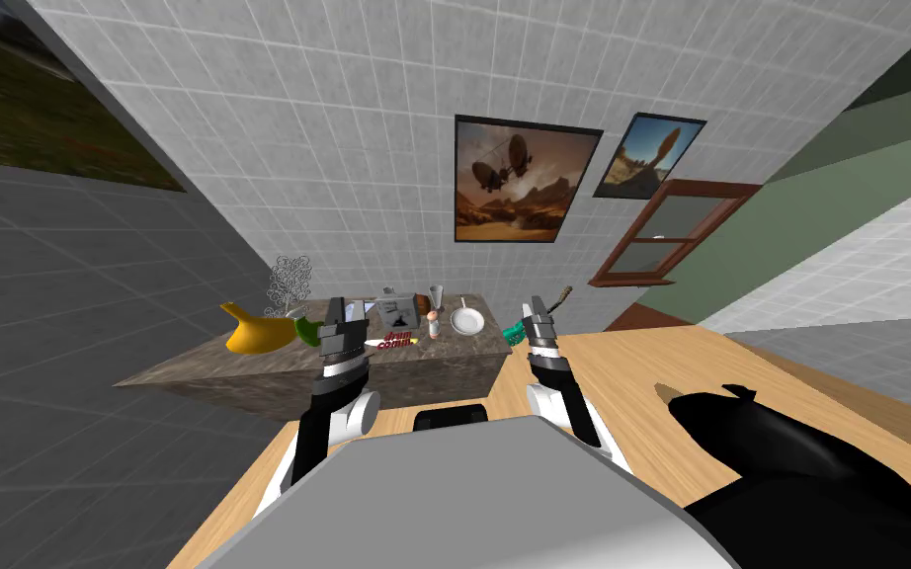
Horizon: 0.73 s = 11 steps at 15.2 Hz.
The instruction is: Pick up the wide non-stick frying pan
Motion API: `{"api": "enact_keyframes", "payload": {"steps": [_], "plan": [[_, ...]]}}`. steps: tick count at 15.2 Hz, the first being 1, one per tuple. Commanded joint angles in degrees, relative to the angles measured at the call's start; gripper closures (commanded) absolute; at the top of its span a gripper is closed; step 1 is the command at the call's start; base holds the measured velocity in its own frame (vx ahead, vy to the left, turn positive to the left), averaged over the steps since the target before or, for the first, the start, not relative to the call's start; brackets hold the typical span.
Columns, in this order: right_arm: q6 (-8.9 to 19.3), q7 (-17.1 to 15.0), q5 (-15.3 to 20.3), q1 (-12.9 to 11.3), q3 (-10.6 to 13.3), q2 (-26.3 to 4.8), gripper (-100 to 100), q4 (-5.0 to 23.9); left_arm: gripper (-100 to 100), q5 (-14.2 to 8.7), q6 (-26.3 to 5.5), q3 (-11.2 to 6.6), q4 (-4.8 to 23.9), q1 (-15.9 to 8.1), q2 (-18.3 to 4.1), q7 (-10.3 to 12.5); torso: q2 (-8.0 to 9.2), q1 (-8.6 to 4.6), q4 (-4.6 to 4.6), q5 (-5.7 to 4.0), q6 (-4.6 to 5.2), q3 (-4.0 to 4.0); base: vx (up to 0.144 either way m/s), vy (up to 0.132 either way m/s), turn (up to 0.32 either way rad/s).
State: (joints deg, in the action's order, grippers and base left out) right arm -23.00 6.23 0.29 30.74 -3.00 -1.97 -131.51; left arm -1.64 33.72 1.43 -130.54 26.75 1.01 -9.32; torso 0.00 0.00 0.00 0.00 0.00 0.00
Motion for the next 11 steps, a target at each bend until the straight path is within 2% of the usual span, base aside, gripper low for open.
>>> {"api": "enact_keyframes", "payload": {"steps": [1, 5, 8, 9, 10, 11], "plan": [[0.00, -0.13, -0.09, 0.18, 0.11, -0.30, -100, 0.22, 0, 0.00, 0.00, 0.00, 0.00, 0.00, 0.00, 0.00, 0.00, 0.00, 0.00, 0.00, 0.00, 0.00, -0.001, -0.001, 0.064], [0.02, -2.80, -1.94, 3.81, 2.28, -5.76, -100, 4.65, 0, 0.00, 0.00, 0.01, 0.00, -0.01, 0.00, 0.00, 0.11, -0.09, 0.01, -0.02, -0.04, 0.06, -0.027, -0.016, 0.251], [0.02, -3.70, -2.56, 5.00, 3.00, -7.50, -100, 6.11, 0, 0.00, 0.00, 0.00, 0.00, -0.01, 0.00, 0.00, 0.15, -0.14, 0.03, -0.03, -0.03, 0.09, -0.033, -0.025, 0.192], [0.03, -4.69, -3.25, 6.33, 3.80, -9.41, -100, 7.74, 0, 0.00, 0.00, 0.00, 0.00, -0.01, 0.00, 0.00, 0.14, -0.14, 0.03, -0.03, -0.02, 0.08, -0.031, -0.018, 0.248], [0.02, -5.78, -4.00, 7.77, 4.67, -10.82, -100, 9.47, 0, 0.00, 0.00, 0.00, 0.00, -0.01, 0.00, 0.00, 0.15, -0.13, 0.02, -0.03, -0.03, 0.08, -0.038, -0.017, 0.429], [0.02, -5.78, -4.00, 7.77, 4.67, -11.50, -100, 9.52, 0, 0.00, 0.00, 0.01, 0.00, -0.02, 0.00, 0.00, 0.17, -0.13, 0.03, -0.03, -0.05, 0.10, -0.035, -0.022, 0.310]]}}
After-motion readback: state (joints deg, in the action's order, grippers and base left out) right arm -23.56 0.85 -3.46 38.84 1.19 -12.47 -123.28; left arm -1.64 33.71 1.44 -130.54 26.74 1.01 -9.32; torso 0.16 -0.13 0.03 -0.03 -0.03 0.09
